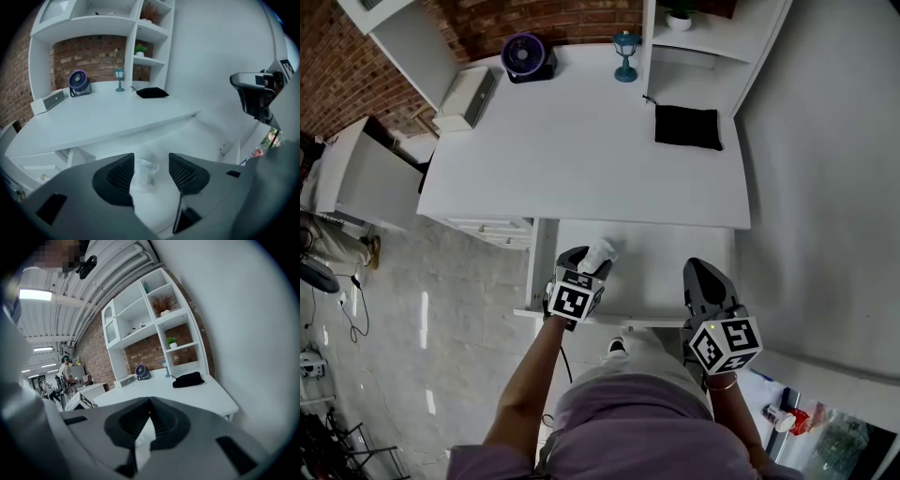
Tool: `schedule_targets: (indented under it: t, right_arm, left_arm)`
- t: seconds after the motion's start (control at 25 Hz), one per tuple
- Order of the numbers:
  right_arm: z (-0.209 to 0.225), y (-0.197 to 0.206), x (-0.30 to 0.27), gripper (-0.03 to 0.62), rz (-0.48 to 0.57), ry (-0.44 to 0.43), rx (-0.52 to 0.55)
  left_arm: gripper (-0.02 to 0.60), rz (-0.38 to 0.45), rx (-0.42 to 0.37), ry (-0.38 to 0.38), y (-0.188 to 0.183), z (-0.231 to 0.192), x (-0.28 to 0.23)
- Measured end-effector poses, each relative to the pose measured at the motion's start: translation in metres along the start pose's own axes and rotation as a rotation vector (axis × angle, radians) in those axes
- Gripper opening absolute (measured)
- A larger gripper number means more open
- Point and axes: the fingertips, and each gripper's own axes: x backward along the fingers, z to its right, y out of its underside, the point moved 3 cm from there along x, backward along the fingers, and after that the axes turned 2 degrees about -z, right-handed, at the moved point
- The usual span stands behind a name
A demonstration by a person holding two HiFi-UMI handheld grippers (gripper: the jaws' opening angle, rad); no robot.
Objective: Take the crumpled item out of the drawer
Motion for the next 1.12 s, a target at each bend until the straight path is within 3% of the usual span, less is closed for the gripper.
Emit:
schedule_targets:
  t: [0.52, 0.84, 1.12]
  right_arm:
    - [0.013, 0.001, -0.011, 0.003, -0.028, 0.009, -0.013]
    - [0.017, -0.001, -0.018, 0.003, -0.039, 0.009, -0.008]
    - [0.022, 0.0, -0.024, 0.003, -0.055, 0.014, -0.015]
  left_arm:
    - [0.23, -0.268, -0.199, -0.023, 0.042, -0.006, -0.065]
    - [0.227, -0.387, -0.177, -0.018, 0.07, -0.014, -0.088]
    - [0.224, -0.405, -0.164, -0.001, 0.076, -0.015, -0.098]
